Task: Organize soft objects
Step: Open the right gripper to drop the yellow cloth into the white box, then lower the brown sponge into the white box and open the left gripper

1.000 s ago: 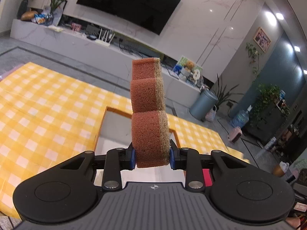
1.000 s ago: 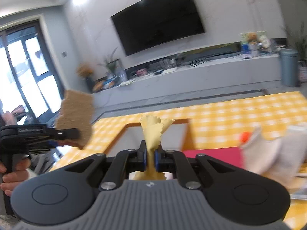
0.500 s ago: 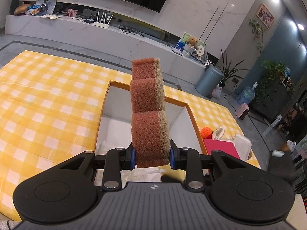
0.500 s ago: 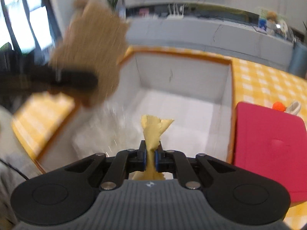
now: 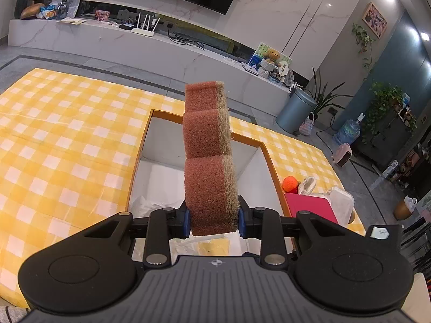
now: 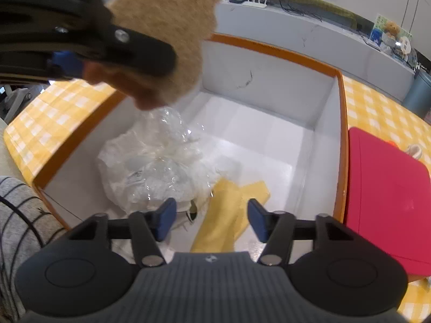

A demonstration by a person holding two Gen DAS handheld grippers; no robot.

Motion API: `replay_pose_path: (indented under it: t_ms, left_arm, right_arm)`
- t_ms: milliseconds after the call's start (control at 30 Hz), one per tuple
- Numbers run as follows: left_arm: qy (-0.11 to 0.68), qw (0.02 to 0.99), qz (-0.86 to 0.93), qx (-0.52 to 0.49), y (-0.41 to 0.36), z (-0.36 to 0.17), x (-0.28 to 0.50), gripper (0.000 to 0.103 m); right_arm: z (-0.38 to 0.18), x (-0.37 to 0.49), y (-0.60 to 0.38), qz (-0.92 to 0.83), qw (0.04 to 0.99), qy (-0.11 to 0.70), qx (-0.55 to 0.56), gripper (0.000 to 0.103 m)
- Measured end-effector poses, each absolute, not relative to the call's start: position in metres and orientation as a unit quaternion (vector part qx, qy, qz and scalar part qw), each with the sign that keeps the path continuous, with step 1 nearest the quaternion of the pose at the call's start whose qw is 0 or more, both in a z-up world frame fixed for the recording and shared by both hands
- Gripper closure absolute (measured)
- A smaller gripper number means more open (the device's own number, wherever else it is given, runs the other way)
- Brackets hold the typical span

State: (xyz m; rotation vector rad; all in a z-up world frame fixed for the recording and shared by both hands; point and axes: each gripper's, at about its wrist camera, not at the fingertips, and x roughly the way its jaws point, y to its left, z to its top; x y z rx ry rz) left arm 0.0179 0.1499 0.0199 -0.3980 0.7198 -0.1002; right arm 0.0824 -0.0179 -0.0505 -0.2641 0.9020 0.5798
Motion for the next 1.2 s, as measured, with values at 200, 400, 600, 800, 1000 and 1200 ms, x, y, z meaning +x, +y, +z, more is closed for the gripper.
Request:
replay_pose_path:
  t_ms: [200,400,600,800,1000,1200]
  left_arm:
    - [0.342,0.919,-0.053,-0.189,0.148,0.022,0.017,0.068]
    - [0.342,0.918,-0.051,-0.195,0.151,0.022,0.016,0.068]
    - [0.344,0.915,-0.064,-0.199,0.150,0.021,0.017,0.067]
    - [0.375,0.903,-0.077,-0.194,0.135,0.016,0.024,0.068]
    - [0.427,0.876,-0.110,-0.193,0.117,-0.003,0.040,0.067]
    - [0.468,0.851,-0.122,-0.204,0.104,-0.025,0.052,0.067]
  right_arm:
    - [-0.040,0.074,-0.008,0.269,0.862,0.405,-0.145,0.002]
    - [-0.024,0.075,-0.021,0.271,0.872,0.389,-0.119,0.003]
    - [-0.011,0.074,-0.044,0.271,0.881,0.373,-0.107,0.002]
    - [-0.005,0.078,-0.070,0.242,0.893,0.366,-0.103,0.002]
    - [0.006,0.078,-0.096,0.206,0.916,0.335,-0.077,0.002]
    - [0.015,0.080,-0.109,0.186,0.929,0.319,-0.039,0.002]
